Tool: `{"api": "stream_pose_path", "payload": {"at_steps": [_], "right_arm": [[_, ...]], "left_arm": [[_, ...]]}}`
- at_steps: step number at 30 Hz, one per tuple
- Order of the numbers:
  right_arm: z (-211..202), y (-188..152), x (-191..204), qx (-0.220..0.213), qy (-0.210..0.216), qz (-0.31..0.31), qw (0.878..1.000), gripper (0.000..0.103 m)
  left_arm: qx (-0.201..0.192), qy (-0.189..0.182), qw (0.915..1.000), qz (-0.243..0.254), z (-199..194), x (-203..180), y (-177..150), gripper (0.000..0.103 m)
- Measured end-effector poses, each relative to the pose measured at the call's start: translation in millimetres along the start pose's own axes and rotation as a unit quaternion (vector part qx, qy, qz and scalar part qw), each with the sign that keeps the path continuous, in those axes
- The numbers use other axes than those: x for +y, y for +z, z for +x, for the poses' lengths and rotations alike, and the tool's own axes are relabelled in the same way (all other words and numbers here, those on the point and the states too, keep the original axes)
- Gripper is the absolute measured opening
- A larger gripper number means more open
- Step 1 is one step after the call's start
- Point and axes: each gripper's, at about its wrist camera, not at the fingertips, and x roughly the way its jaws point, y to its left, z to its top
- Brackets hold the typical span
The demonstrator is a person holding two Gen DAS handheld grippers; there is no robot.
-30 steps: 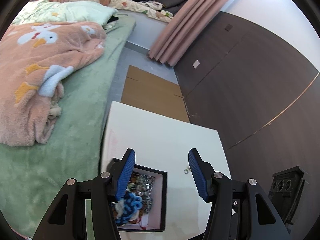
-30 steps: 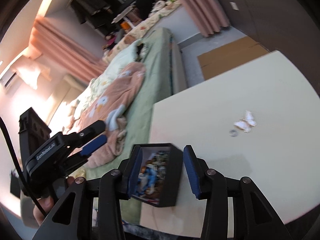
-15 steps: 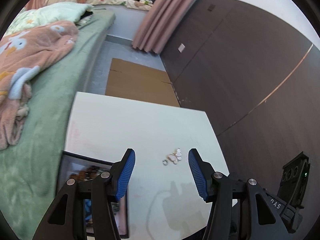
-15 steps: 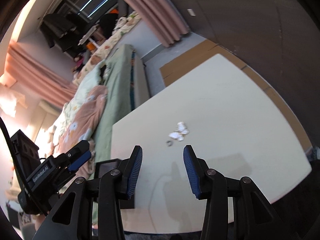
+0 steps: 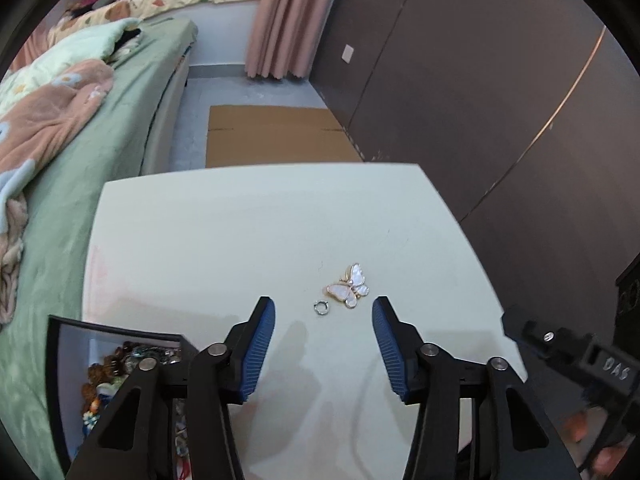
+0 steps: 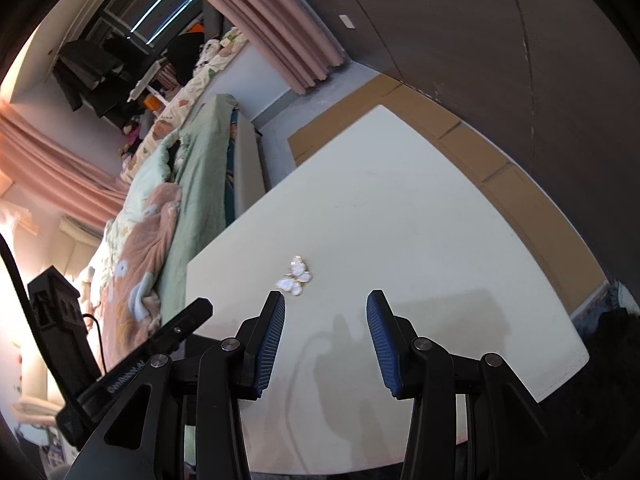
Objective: Organize jewelry
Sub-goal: 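Reach the left gripper to the small silver ring and grasp it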
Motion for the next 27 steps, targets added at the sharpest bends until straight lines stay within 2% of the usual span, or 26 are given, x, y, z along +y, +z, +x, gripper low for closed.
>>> {"api": "stream_pose_path", "payload": {"at_steps": [8, 10, 15, 18, 23, 27], "right_arm": [[12, 6, -17, 0.016, -0.006, 0.007, 1.000, 0.044], [16, 7, -20, 0.023, -0.010, 0.006, 1.000, 0.044], [25, 8, -25, 0.034, -0.013, 0.002, 0.999, 0.044], [30, 10, -29, 0.041, -0.014, 0.006, 0.999, 0.044], [33, 10, -27, 0.043, -0.012, 0.003, 0.999, 0.044], [37, 7, -22, 0.048, -0.013, -0.005, 0.999, 0.044]], "left_arm": [[0.025, 0.021, 0.9989, 0.033, 31, -13, -3, 0.038], [0.033, 0.034, 0.9979, 0.044, 41, -18, -5, 0.030], [0.053, 0.078, 0.9929, 0.073, 63, -25, -9, 0.027], [0.059, 0.076, 0.9925, 0.076, 69, -25, -11, 0.027], [0.048, 0.077, 0.9929, 0.077, 71, -23, -9, 0.027], [0.044, 0.089, 0.9911, 0.089, 72, -27, -12, 0.013]]}}
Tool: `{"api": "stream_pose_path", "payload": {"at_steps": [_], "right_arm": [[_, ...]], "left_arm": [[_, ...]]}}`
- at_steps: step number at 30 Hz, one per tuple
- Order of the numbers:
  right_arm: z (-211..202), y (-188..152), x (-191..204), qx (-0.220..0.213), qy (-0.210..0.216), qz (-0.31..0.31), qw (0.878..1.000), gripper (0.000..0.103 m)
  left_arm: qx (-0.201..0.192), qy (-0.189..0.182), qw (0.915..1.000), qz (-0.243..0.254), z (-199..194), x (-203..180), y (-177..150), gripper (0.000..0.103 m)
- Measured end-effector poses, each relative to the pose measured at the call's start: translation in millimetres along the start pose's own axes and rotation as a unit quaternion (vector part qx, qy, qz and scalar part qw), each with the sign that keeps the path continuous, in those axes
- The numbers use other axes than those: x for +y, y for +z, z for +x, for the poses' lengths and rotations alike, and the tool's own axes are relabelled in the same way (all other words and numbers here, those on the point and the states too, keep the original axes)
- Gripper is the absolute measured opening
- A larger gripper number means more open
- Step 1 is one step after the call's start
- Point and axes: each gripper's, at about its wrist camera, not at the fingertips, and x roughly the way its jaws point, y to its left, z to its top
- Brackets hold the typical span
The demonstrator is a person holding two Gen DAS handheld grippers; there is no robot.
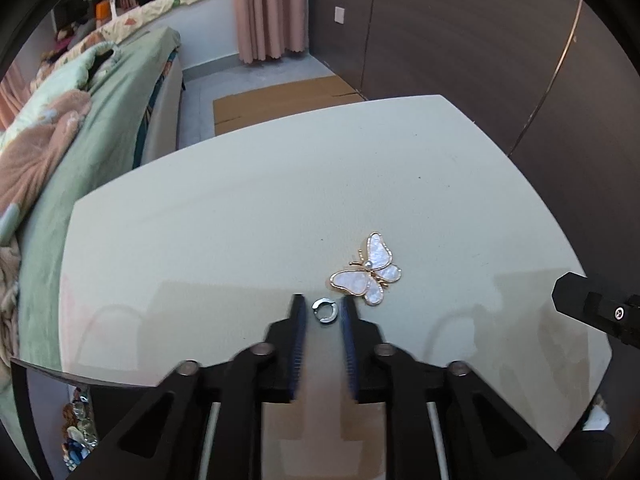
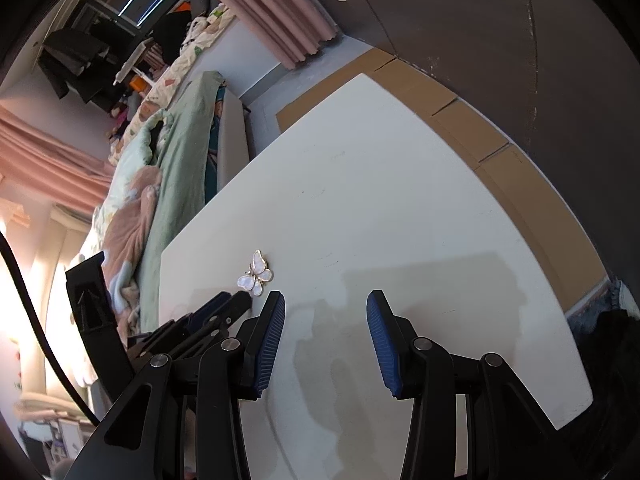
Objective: Organize jewelry
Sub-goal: 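Reach the left gripper to the small silver ring and grasp it, then grasp the white butterfly pendant with the right gripper while the left gripper carries the ring to the box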
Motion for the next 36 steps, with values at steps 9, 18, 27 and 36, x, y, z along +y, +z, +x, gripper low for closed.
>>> {"api": "stream_pose_path", "payload": {"at_steps": [9, 18, 27, 36], "right_arm": [[9, 2, 6, -0.005, -0.010, -0.012, 1.000, 0.044], [35, 1, 47, 0.007, -0.033, -0.111, 0.993, 0.044], [59, -8, 90, -0.002, -0.063, -0.208, 0.976, 0.076], [95, -9, 110, 0.021, -0.098, -0.254, 0.962, 0.076]], "left_arm": [[-0.025, -0.037, 0.9986, -0.027, -32, 24, 4, 0.013], [-0.055, -0.057, 0.9950, -0.060, -64, 56, 3, 0.013], [-0.084, -0.055, 0.9910, -0.089, -100, 100, -6, 0.013], [-0.083, -0.039, 0.9906, -0.102, -112, 135, -22, 0.013]]}}
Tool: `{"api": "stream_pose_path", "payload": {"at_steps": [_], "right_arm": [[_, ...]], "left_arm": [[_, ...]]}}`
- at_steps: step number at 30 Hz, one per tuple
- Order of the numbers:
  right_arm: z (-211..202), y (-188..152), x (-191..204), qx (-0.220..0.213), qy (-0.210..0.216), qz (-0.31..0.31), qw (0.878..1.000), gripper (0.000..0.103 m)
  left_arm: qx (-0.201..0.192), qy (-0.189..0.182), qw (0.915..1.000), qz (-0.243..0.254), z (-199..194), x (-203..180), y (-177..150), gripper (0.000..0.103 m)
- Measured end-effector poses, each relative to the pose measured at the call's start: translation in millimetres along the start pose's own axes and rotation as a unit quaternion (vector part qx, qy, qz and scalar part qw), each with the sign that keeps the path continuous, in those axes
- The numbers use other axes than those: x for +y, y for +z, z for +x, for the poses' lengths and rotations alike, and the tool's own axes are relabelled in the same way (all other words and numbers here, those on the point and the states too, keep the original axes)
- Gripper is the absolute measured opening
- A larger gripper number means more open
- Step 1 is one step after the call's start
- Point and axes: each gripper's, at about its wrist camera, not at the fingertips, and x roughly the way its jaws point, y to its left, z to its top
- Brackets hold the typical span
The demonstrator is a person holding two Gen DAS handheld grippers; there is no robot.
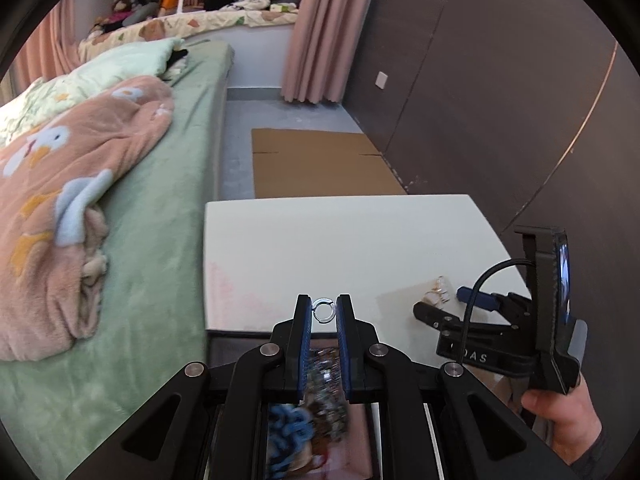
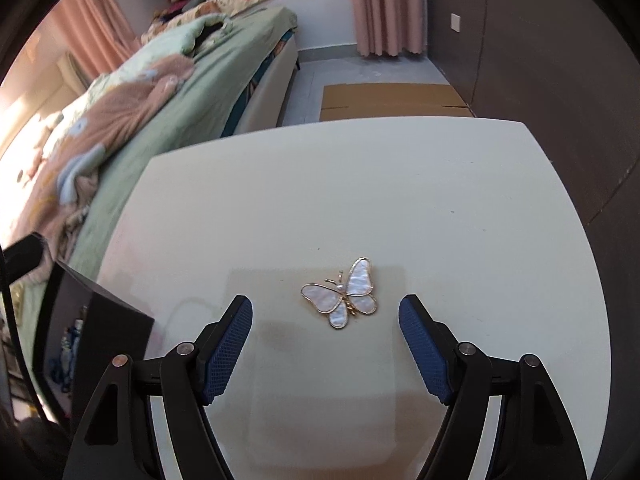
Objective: Organize jewelry
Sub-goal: 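Grasp the white butterfly pendant with the right gripper while the left gripper carries the ring to the box, then open the left gripper over the box while the right gripper drops the butterfly pendant inside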
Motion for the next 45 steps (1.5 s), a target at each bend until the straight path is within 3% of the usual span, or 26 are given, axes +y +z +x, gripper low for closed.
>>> {"api": "stream_pose_path", "payload": {"at_steps": [7, 10, 12, 18, 23, 24, 25, 27, 37, 45], "right_arm": [[7, 5, 3, 0.001, -0.024, -0.020, 1.000, 0.076], [8, 6, 5, -0.001, -0.042, -0.033, 0.999, 0.062], [6, 6, 6, -0.001, -0.053, -0.043, 0.998, 0.041], [-8, 2, 9, -0.004, -0.030, -0.038, 0.999, 0.041], [-36, 2, 10, -0.030, 0.002, -0.014, 0.999, 0.041], [-41, 1, 10, -0.033, 0.011, -0.009, 0.999, 0.041], [-47, -1, 11, -0.037, 0.024, -0.003, 0.999, 0.041], [-56, -3, 13, -0.044, 0.039, 0.002, 0.998, 0.041], [-88, -7, 39, -0.091, 0.168, 0.018, 0.981, 0.041], [-87, -5, 78, -0.095, 0.209, -0.004, 0.973, 0.041]], "left_arm": [[0.007, 0.011, 0.9999, -0.004, -9, 16, -9, 0.013], [0.015, 0.017, 0.9997, -0.005, -11, 19, -11, 0.013], [0.018, 0.032, 0.9993, -0.003, -13, 20, -13, 0.013], [0.022, 0.033, 0.9990, -0.021, -15, 29, -15, 0.013], [0.034, 0.040, 0.9977, -0.042, -13, 36, -12, 0.017], [0.033, 0.041, 0.9976, -0.044, -13, 38, -12, 0.029], [0.032, 0.037, 0.9977, -0.048, -14, 38, -12, 0.047], [0.023, 0.027, 0.9979, -0.054, -19, 39, -11, 0.067], [-0.007, 0.024, 0.9973, -0.069, -41, 49, -9, 0.068], [-0.020, 0.032, 0.9944, -0.099, -56, 76, -11, 0.069]]}}
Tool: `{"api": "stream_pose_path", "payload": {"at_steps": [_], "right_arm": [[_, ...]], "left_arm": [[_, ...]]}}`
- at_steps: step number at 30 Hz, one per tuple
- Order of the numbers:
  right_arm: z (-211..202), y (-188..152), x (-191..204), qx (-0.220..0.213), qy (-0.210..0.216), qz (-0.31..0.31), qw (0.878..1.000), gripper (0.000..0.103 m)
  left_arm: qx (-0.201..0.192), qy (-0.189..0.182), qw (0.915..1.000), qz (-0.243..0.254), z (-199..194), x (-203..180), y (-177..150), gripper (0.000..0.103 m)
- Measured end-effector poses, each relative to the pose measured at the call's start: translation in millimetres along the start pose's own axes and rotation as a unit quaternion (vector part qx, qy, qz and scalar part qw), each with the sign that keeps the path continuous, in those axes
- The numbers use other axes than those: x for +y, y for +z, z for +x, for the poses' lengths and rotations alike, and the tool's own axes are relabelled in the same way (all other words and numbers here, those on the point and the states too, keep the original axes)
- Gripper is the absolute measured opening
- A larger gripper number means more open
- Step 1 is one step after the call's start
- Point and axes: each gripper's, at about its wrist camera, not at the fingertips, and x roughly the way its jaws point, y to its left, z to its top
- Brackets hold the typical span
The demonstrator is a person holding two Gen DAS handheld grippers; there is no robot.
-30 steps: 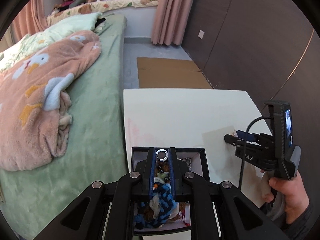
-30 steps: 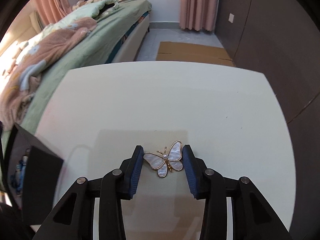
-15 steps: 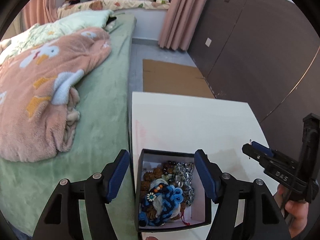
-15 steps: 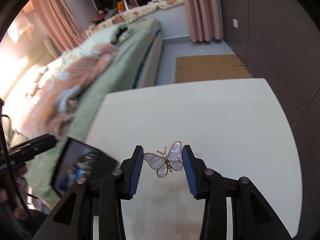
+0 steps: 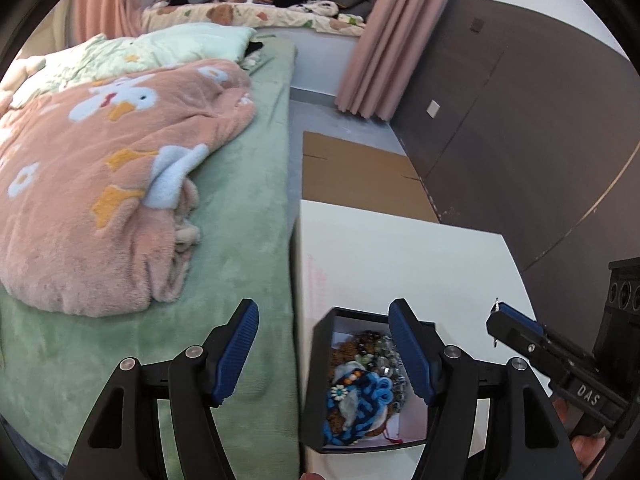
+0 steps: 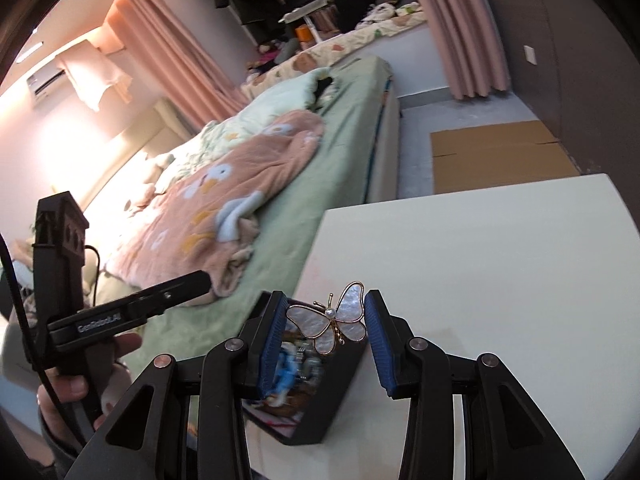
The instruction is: Organize jewelry
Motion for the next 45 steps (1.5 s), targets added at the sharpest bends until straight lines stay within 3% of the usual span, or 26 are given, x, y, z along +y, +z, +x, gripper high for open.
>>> {"api": "stream_pose_path", "payload": {"at_steps": [8, 10, 12, 19, 25, 34, 35, 37, 38, 45], "right_arm": [[24, 7, 27, 0.006, 0.053, 0.000, 0.999, 0.041], [31, 7, 32, 0.018, 0.067, 0.005, 0.998, 0.048], [35, 5, 31, 0.029, 0.067, 0.011, 0.997, 0.066], [-3, 6, 20, 0.002, 0.035, 0.042, 0.999, 0.075], [-48, -1, 18, -0.012, 0.001, 0.049, 0.999, 0.076], [-106, -10, 20, -0.020, -0.066, 0.039, 0.997, 0.089], [-109, -11, 19, -0.015, -0.075, 0.040, 0.996, 0.093], [-118, -16, 13, -0.010, -0.089, 0.044, 0.995, 0.094], [-121, -18, 10, -0.010, -0.091, 0.047, 0.995, 0.094], [-155, -37, -8, -0.024, -0.102, 0.058, 0.993, 0.103]], "left_arm": [[-0.005, -0.005, 0.9997, -0.024, -11, 17, 5, 0.069], [-0.011, -0.004, 0.9996, -0.027, -17, 18, 6, 0.068], [-0.014, -0.003, 0.9995, -0.027, -20, 18, 6, 0.068], [-0.022, -0.009, 0.9995, -0.021, -35, 10, 6, 0.068], [-0.029, -0.016, 0.9994, -0.005, -52, -10, 1, 0.068], [-0.033, -0.011, 0.9990, 0.027, -65, -43, -27, 0.069], [-0.037, -0.016, 0.9987, 0.029, -67, -46, -30, 0.071], [-0.047, -0.021, 0.9980, 0.037, -69, -54, -36, 0.089], [-0.049, -0.022, 0.9978, 0.039, -70, -58, -39, 0.091], [-0.052, -0.041, 0.9952, 0.072, -84, -92, -58, 0.091]]}}
